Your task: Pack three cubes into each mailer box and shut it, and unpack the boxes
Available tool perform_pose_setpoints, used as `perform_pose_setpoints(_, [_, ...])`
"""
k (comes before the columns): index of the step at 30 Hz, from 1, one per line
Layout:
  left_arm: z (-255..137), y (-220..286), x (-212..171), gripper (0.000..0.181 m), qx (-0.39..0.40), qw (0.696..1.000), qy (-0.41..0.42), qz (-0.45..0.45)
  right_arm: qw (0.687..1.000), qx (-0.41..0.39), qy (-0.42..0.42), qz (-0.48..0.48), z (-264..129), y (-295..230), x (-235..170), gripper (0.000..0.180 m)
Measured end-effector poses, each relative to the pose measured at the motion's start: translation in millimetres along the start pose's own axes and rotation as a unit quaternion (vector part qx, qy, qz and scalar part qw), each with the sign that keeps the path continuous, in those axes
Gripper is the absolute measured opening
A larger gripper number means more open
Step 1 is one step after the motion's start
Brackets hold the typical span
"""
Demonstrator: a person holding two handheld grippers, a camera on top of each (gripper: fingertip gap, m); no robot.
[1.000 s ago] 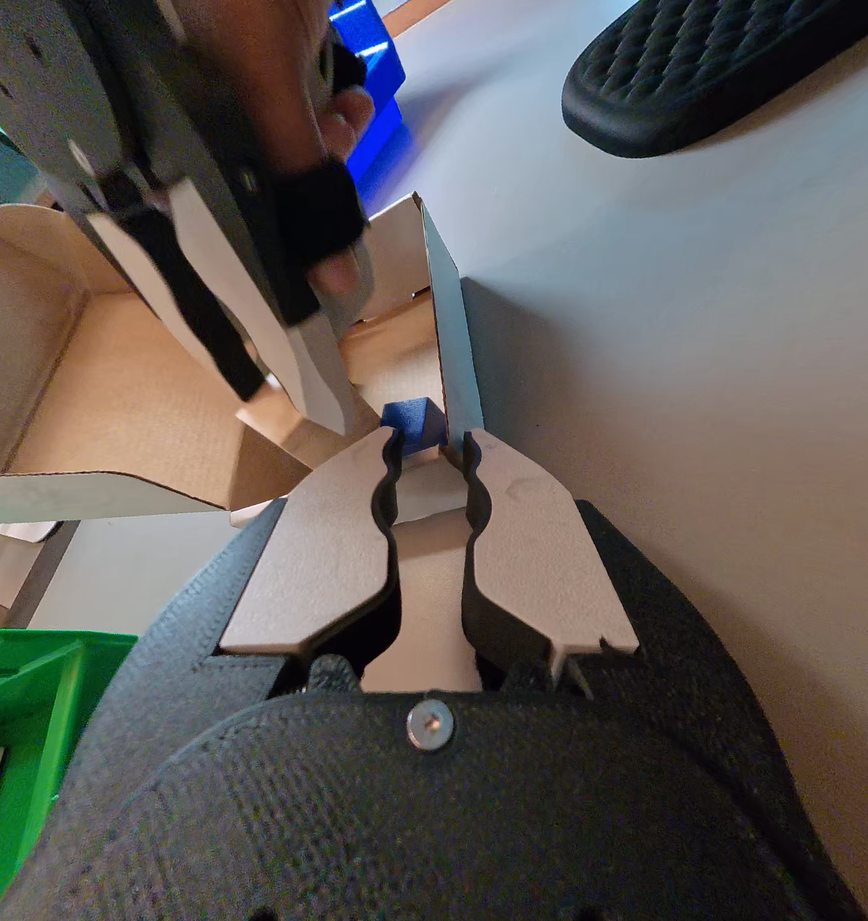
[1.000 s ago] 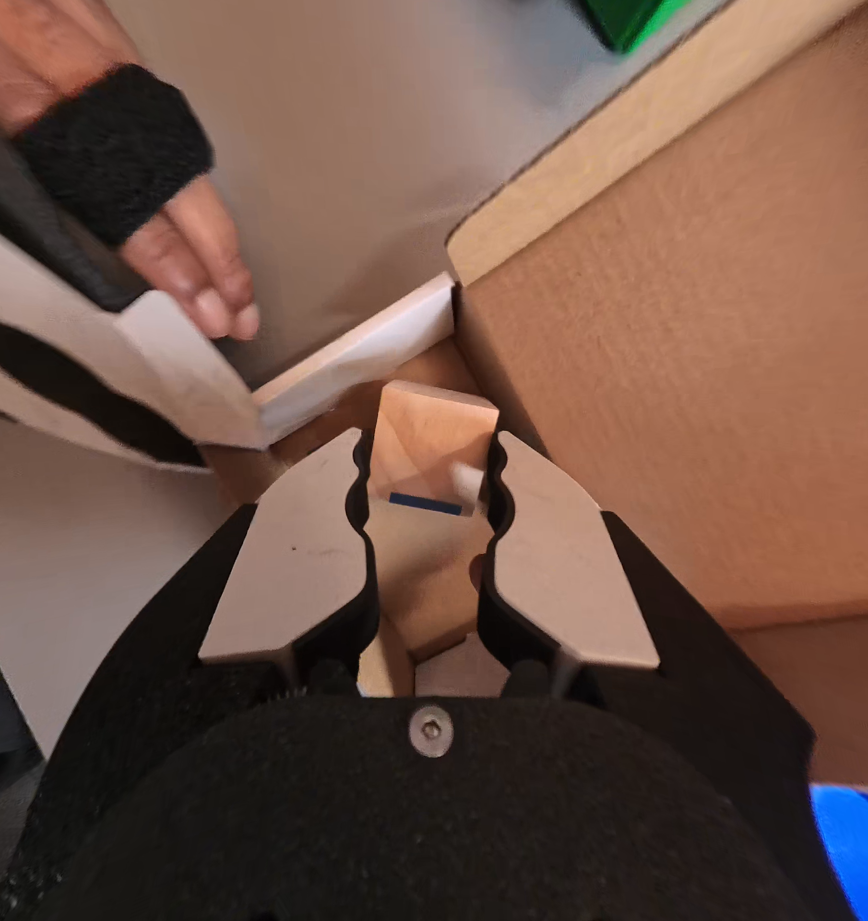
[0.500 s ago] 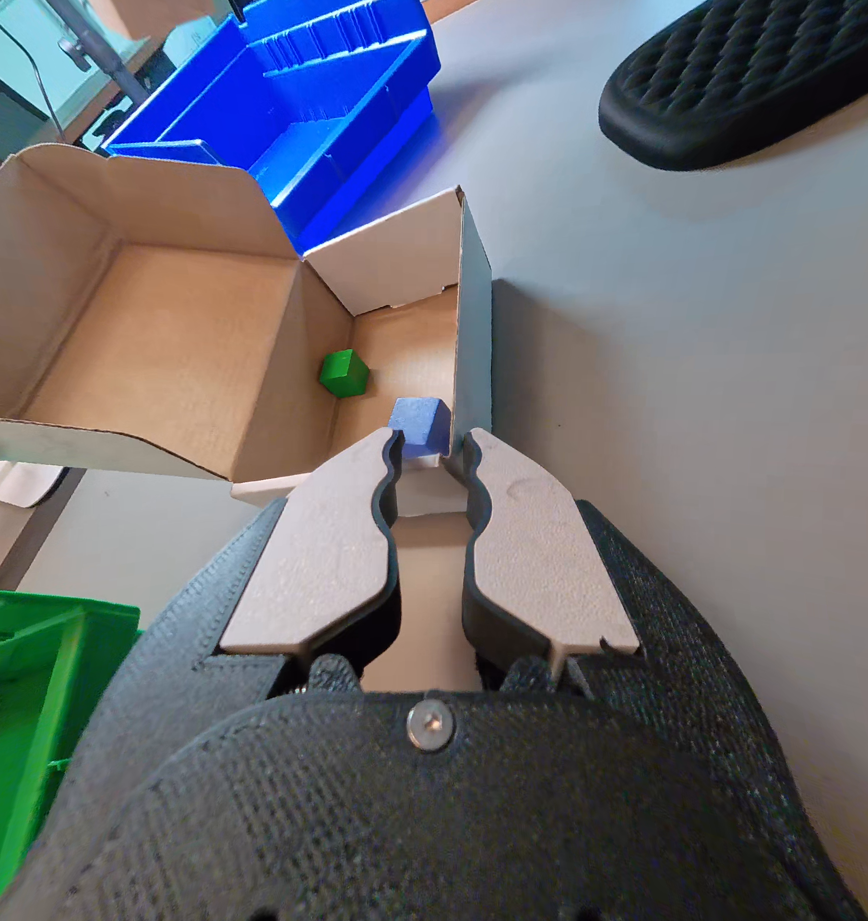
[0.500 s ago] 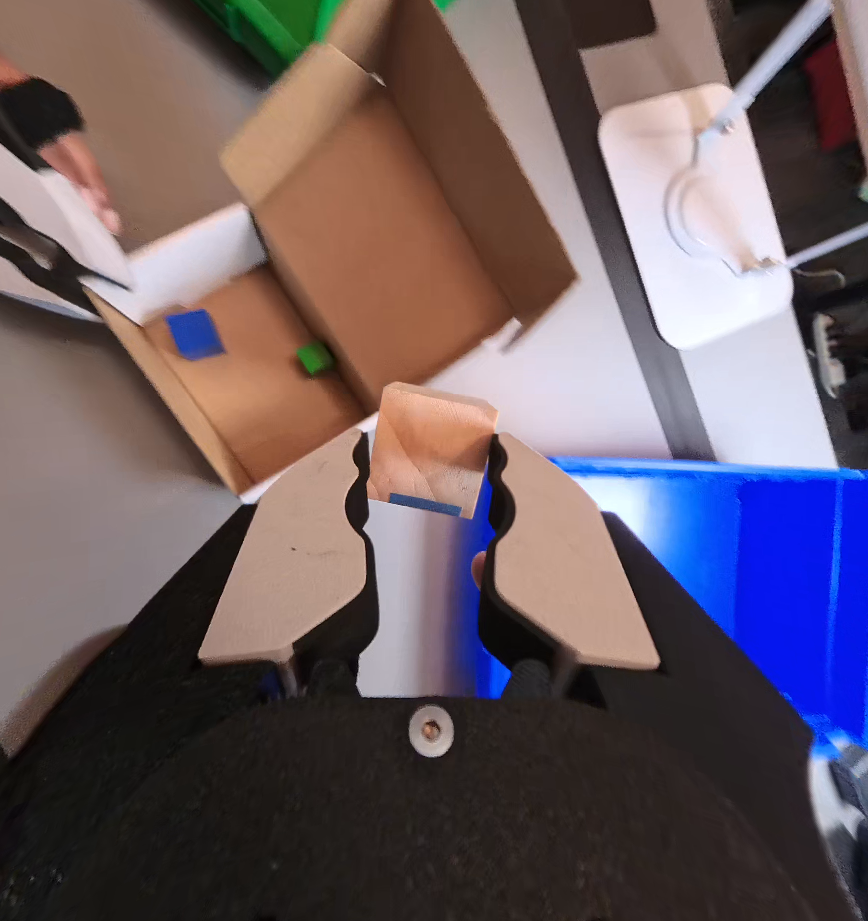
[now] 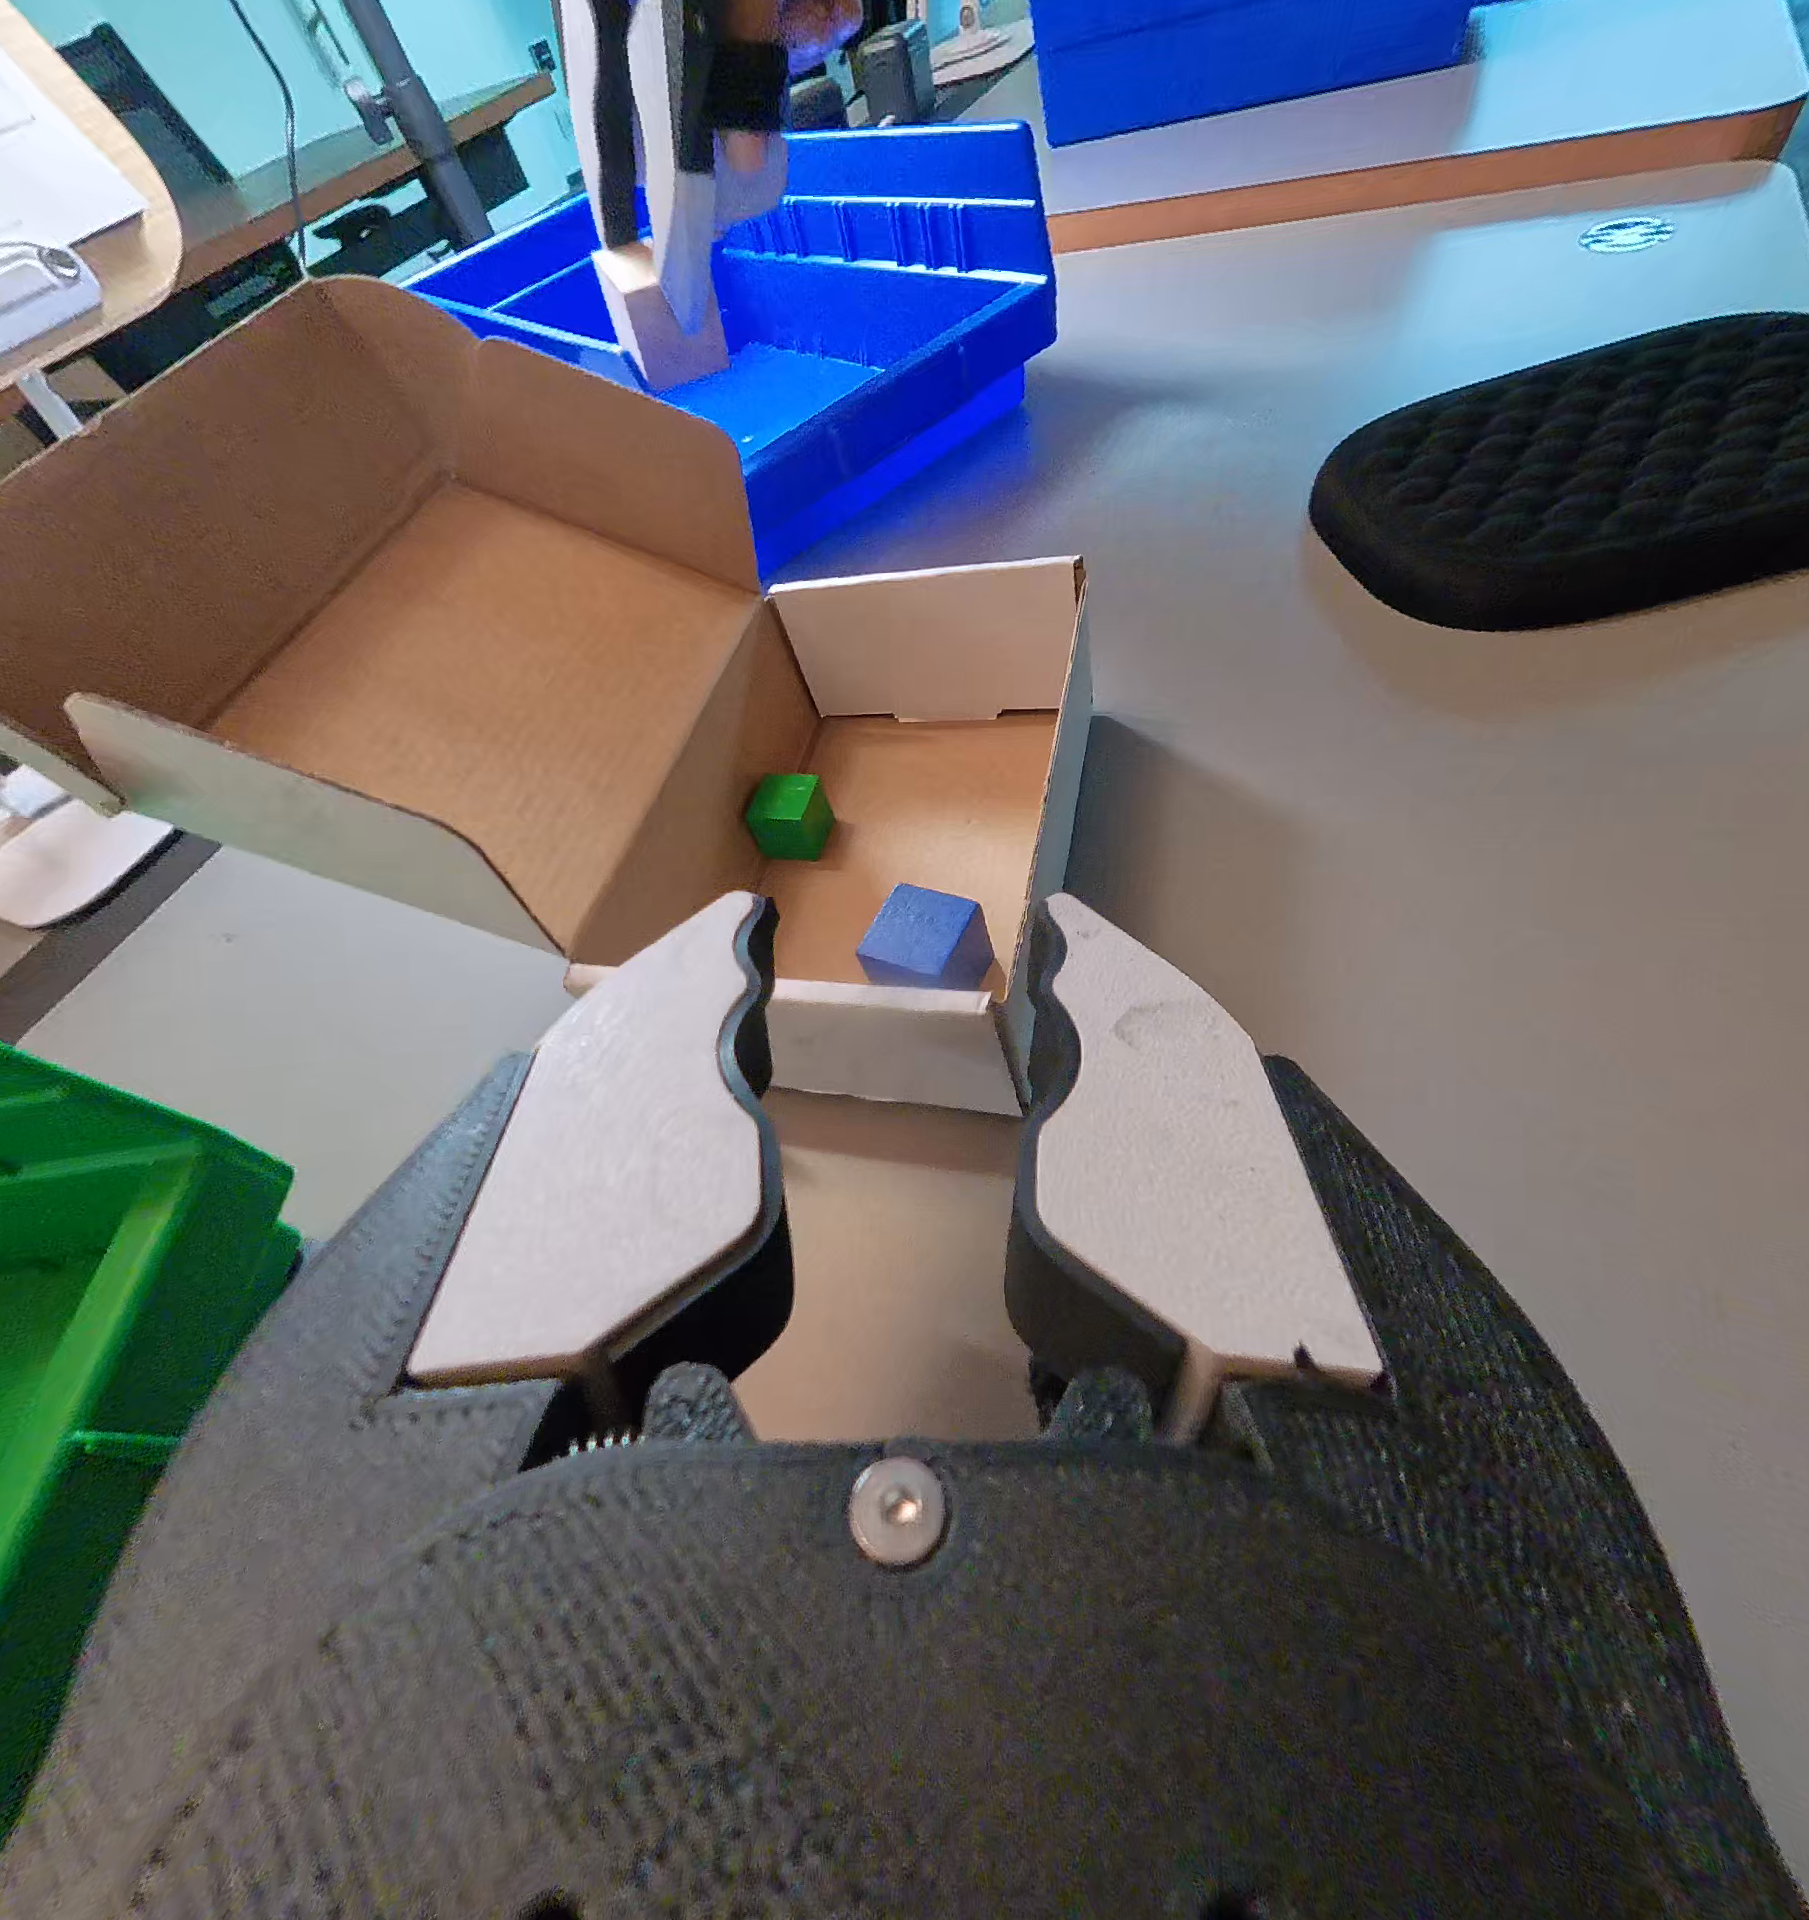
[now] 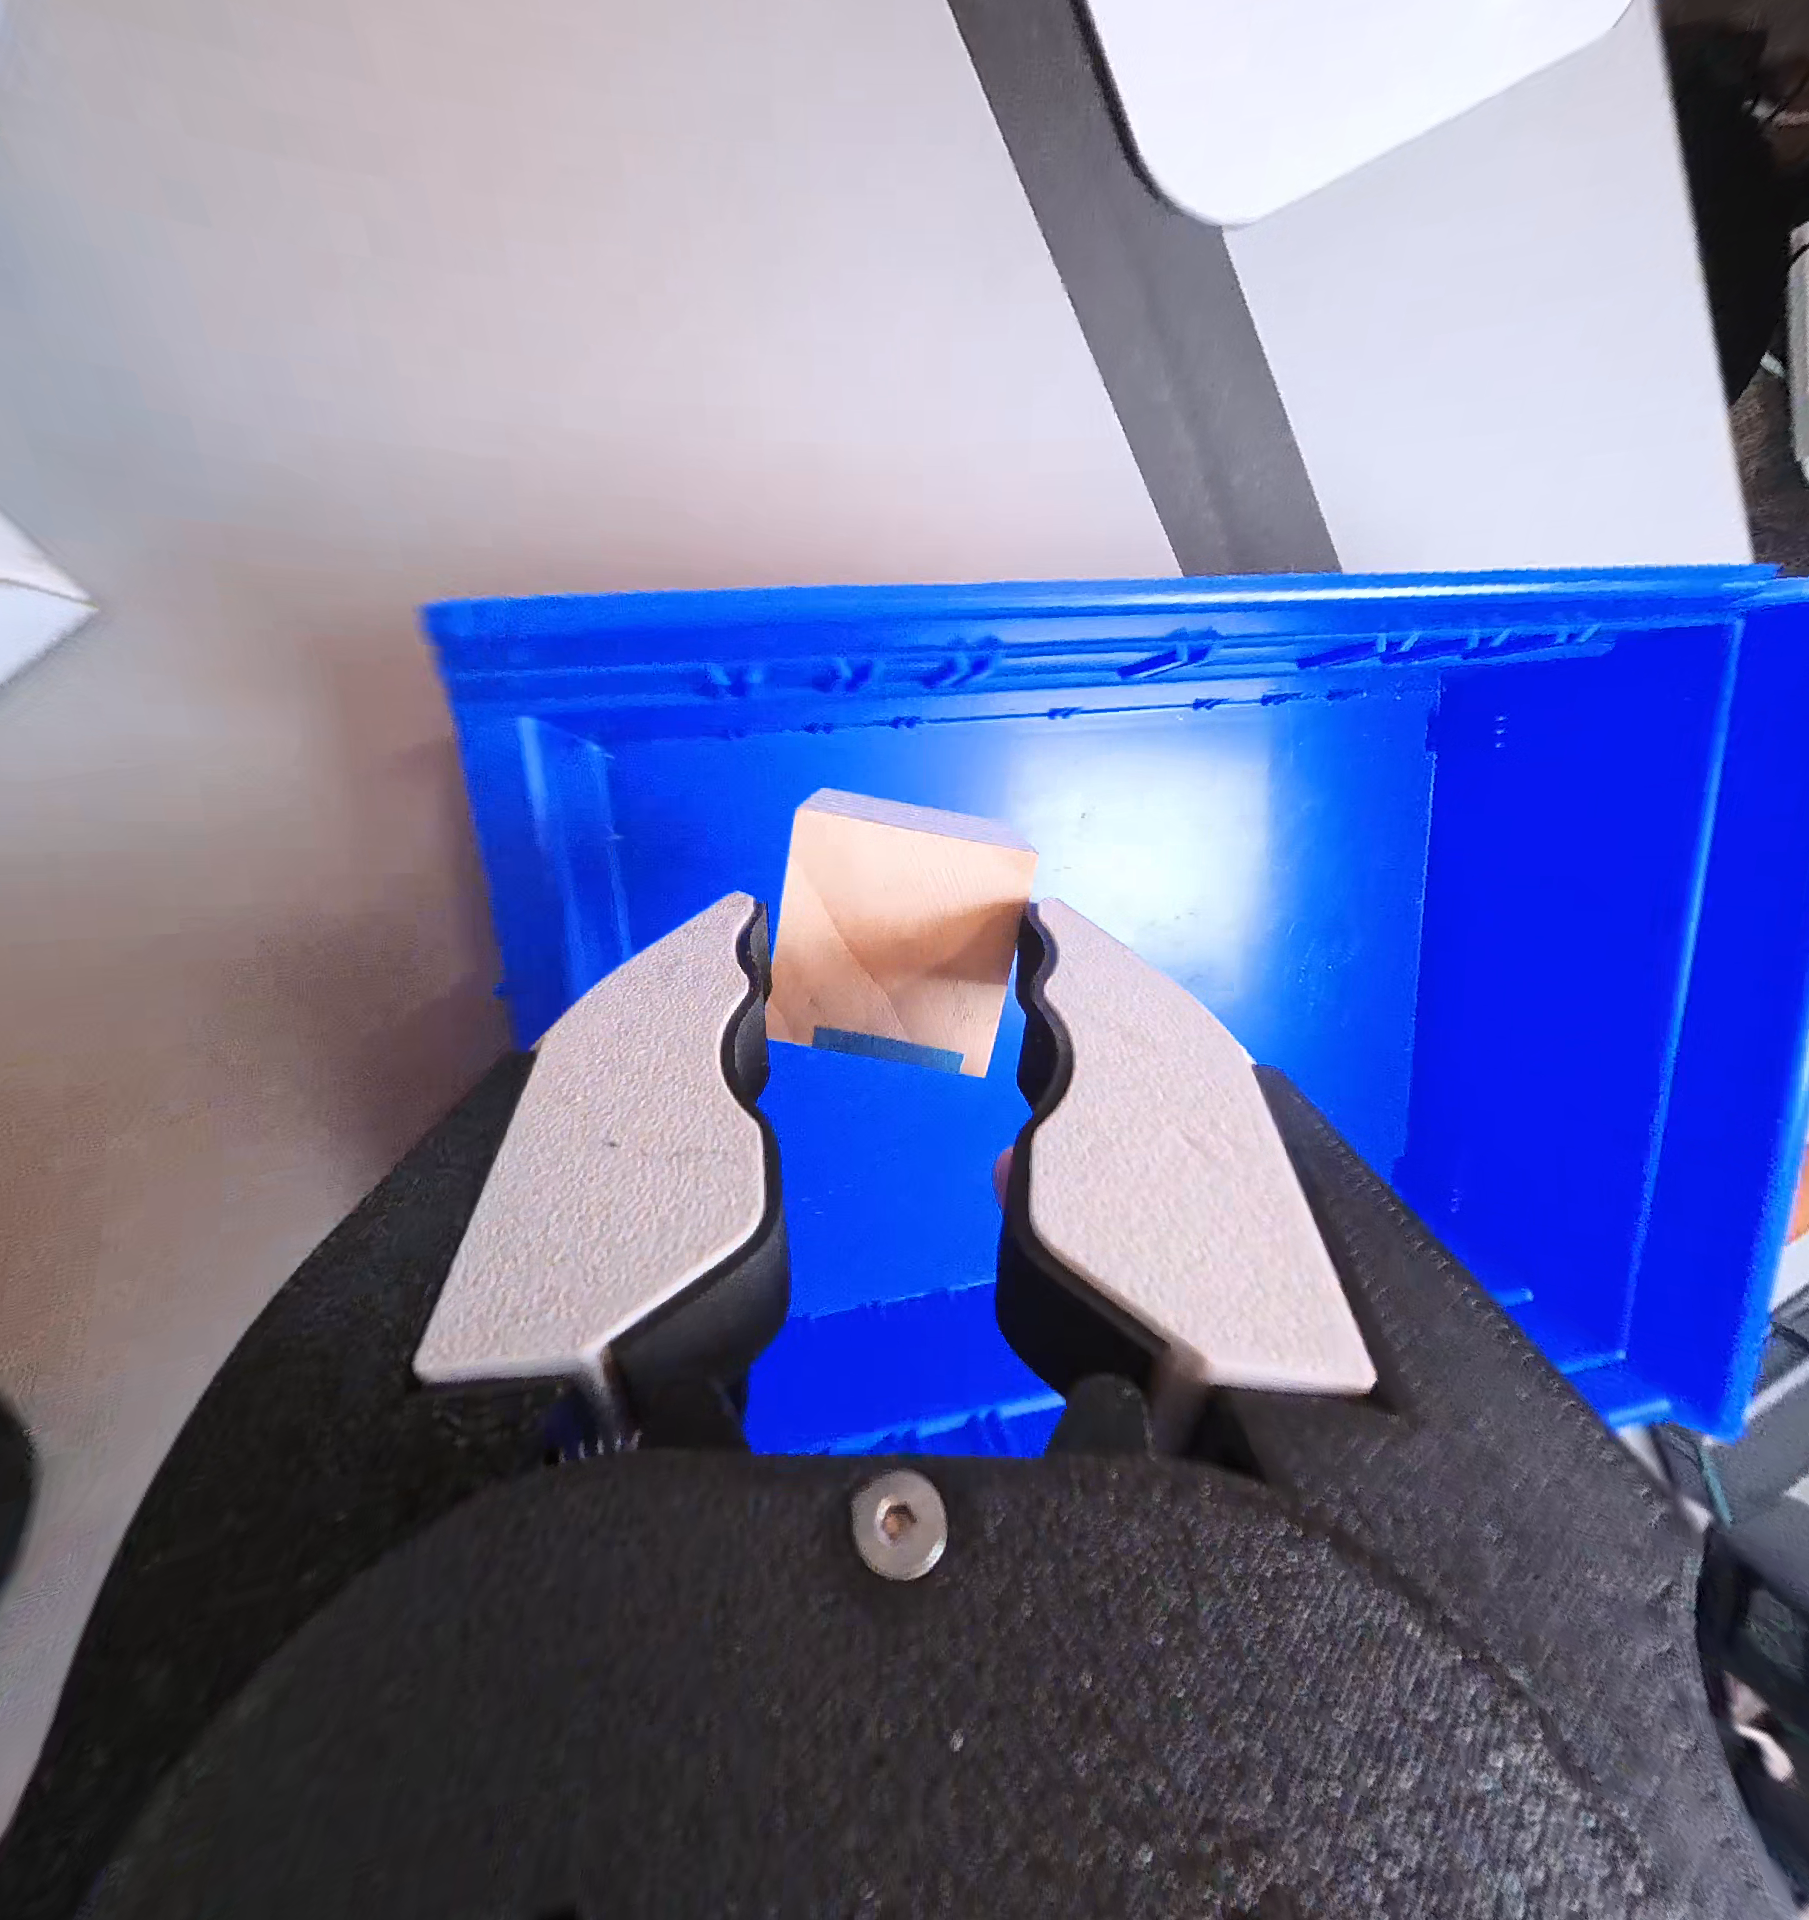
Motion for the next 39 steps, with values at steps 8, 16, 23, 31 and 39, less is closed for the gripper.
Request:
perform_pose_setpoints(8, [-5, -11, -9, 0.045, 0.019, 1.0, -0.005, -0.008, 0.998, 0.026, -0.042, -0.046, 51, 26, -10, 0.045])
perform_pose_setpoints(16, [-5, -13, -10, 0.046, -0.001, 1.0, 0.016, -0.027, 0.994, 0.03, -0.06, -0.089, 68, 26, -11, 0.046])
perform_pose_setpoints(23, [-5, -12, -11, 0.046, -0.001, 1.0, 0.013, -0.02, 0.995, -0.006, -0.045, -0.087, 72, 27, -11, 0.054])
perform_pose_setpoints(31, [-9, -12, -6, 0.046, 0.003, 1.0, 0.022, -0.02, 0.991, -0.019, 0.099, -0.085, -6, -17, 33, 0.049])
perform_pose_setpoints(39, [-5, -3, -5, 0.046, -0.009, 1.0, 0.014, -0.006, 0.961, 0.096, 0.137, -0.219, -54, -171, 73, 0.041])
Point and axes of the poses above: each gripper's, where its closed fingertips meet, z out along the fingers, x out of its top, y = z × x across the jaws, the point moved 3 cm from there along -z, back along the fingers, and after that the axes turned 1 degree about -x, right-handed, at the moved point
